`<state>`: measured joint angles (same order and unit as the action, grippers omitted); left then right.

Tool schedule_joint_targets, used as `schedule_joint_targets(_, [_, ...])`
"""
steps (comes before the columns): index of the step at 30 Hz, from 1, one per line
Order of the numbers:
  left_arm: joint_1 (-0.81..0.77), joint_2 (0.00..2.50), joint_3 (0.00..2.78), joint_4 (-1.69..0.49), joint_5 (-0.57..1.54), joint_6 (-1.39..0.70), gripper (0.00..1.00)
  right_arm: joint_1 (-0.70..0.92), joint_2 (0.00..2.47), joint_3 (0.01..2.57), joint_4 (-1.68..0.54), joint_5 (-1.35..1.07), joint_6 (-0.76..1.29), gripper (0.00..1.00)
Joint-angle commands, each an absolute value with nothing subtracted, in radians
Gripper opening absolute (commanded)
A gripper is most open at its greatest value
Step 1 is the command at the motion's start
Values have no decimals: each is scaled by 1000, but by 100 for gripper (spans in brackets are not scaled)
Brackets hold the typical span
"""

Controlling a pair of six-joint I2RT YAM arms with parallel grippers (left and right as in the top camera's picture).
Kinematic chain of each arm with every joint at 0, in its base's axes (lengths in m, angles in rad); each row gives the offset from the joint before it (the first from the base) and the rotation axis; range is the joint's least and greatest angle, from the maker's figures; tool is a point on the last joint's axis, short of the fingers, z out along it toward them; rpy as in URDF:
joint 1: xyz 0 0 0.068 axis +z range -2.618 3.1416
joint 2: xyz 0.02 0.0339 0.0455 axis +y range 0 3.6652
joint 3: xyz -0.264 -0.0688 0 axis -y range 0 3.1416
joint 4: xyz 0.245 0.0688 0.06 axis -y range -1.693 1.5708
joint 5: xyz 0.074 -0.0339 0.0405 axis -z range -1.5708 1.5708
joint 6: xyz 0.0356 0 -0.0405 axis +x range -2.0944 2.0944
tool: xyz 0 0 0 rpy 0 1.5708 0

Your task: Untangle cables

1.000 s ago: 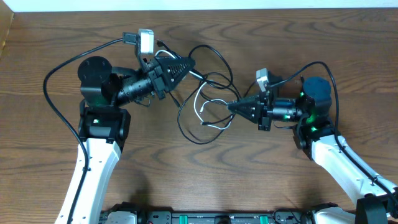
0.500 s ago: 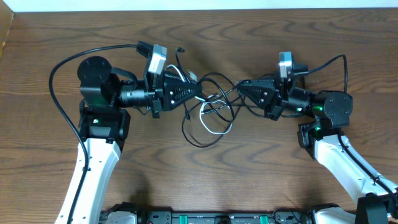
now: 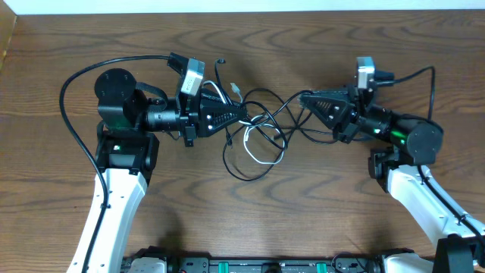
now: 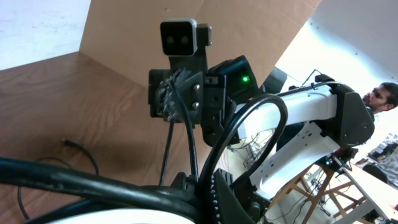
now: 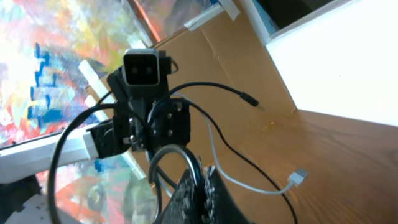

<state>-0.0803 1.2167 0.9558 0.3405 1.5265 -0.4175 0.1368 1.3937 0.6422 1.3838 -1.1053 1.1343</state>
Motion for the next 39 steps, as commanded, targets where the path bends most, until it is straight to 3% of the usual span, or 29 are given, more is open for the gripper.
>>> schedule_joint_targets(1, [-81,1224,968,342,1571,-400,8,124,1386,651,1411,-1066,1193,1])
schedule_joint_targets(25, [-181,1268,966,290,1510,-379,7,245,1386,651,1410,-797,1182,1])
schedule_joint_targets(39, [-181,1291,965,290,1573,-253,8,250,1386,651,1433,-723,1375,1])
